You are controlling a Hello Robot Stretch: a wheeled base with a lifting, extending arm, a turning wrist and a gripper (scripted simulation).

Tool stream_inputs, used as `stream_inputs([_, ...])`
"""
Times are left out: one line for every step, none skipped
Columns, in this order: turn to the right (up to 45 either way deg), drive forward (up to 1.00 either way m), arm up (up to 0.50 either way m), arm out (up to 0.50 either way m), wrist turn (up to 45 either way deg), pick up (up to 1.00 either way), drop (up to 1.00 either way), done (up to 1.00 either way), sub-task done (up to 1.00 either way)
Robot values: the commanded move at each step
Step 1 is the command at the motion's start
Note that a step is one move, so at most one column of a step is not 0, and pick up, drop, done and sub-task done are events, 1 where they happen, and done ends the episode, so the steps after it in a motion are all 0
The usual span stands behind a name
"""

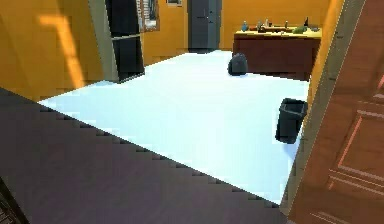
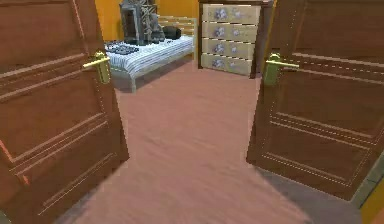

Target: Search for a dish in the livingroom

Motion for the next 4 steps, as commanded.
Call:
stream_inputs([30.0, 0.0, 0.0, 0.0, 0.0, 0.0, 0.0, 0.0, 0.0])
stream_inputs([0.0, 0.1, 0.0, 0.0, 0.0, 0.0, 0.0, 0.0, 0.0])
stream_inputs([-45.0, 0.0, 0.0, 0.0, 0.0, 0.0, 0.0, 0.0, 0.0])
stream_inputs([-33.0, 0.0, 0.0, 0.0, 0.0, 0.0, 0.0, 0.0, 0.0])
